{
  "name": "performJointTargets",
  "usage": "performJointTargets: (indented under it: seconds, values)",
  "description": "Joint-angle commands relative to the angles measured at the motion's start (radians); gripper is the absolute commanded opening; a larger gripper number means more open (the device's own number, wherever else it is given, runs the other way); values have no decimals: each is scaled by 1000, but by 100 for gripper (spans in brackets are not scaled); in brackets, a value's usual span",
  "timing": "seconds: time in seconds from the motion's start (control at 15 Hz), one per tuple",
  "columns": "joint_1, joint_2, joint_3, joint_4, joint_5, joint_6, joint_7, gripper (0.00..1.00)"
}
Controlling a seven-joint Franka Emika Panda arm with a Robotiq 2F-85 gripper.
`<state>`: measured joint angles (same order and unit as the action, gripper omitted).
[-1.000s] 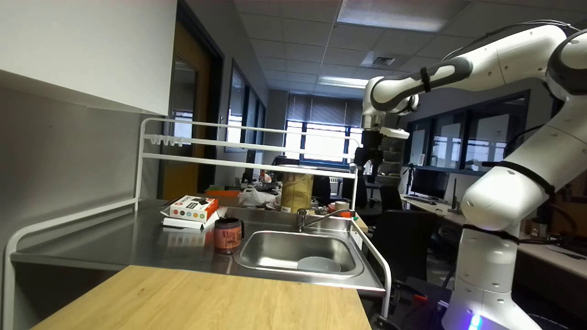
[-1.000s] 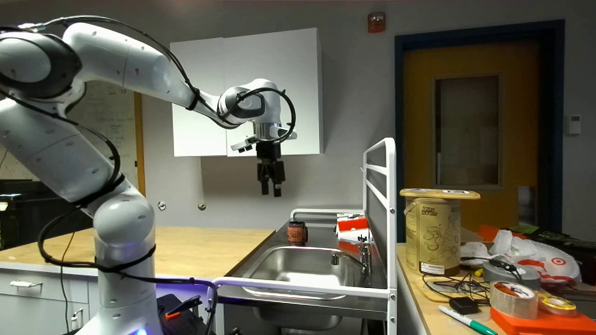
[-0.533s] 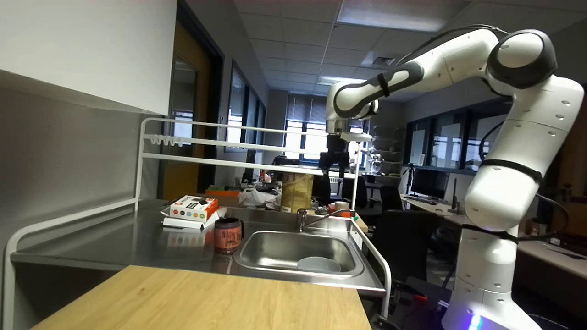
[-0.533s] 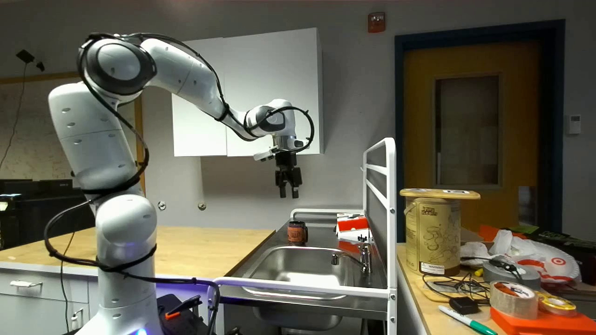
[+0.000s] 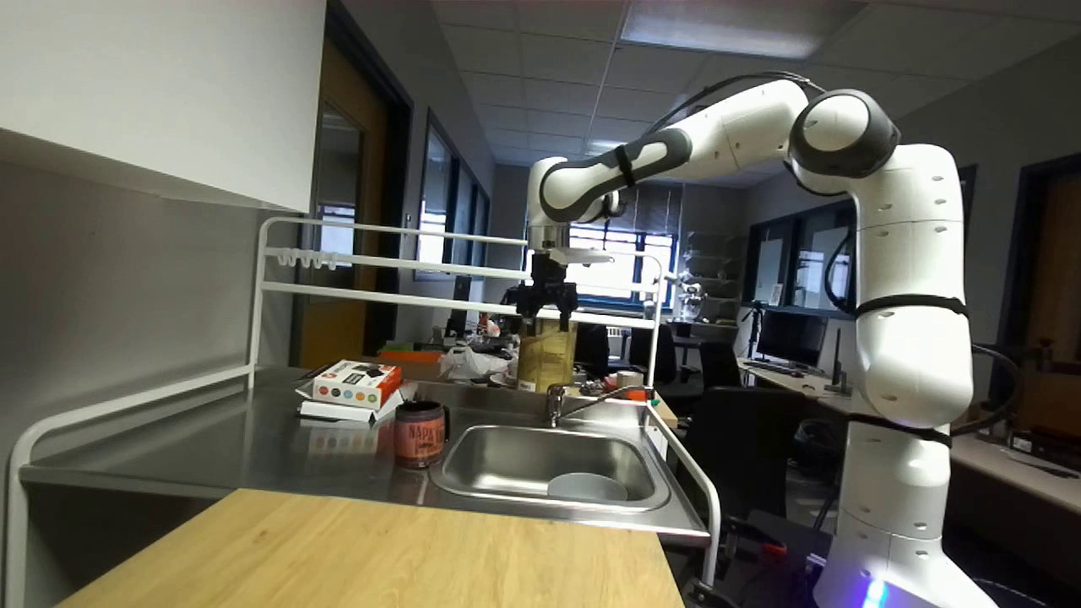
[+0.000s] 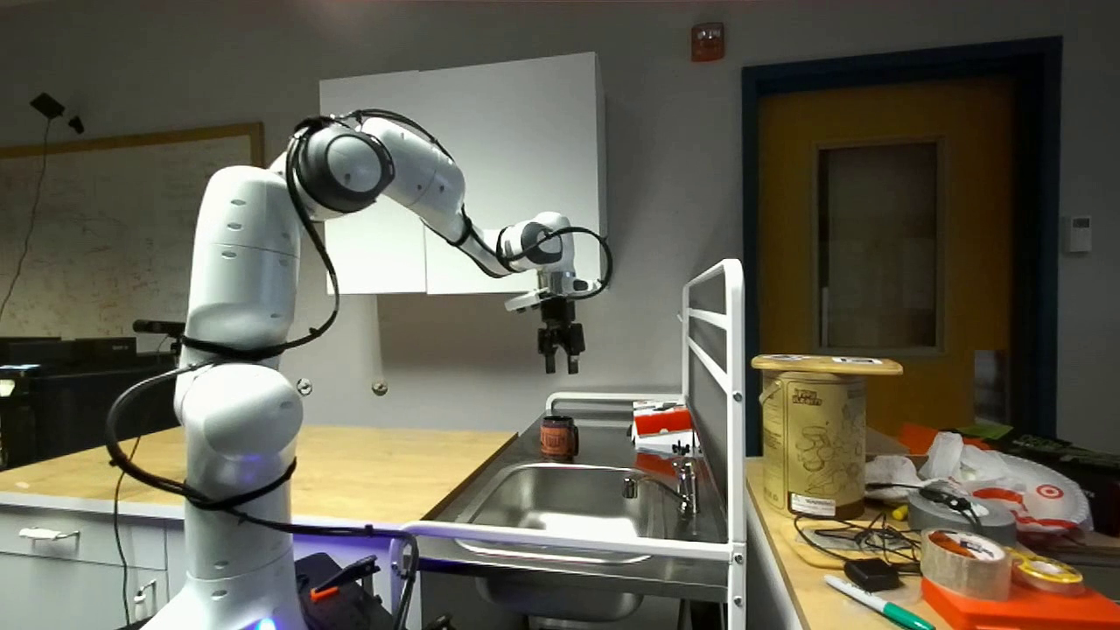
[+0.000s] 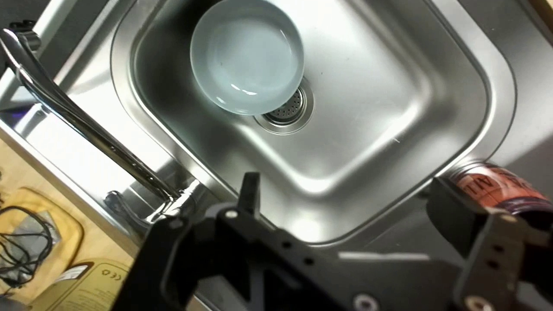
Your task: Put the mug in the sink
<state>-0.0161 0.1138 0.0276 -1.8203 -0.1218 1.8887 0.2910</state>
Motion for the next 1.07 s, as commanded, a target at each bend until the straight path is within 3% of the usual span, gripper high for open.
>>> performJointTargets:
  seconds: [0.0, 0.6, 1.0]
  values:
    - [48, 202, 9, 250, 40, -120, -8, 100]
    - [157, 603, 4, 692, 43, -335, -27, 100]
    - [150, 809, 1, 957, 91, -406, -12, 100]
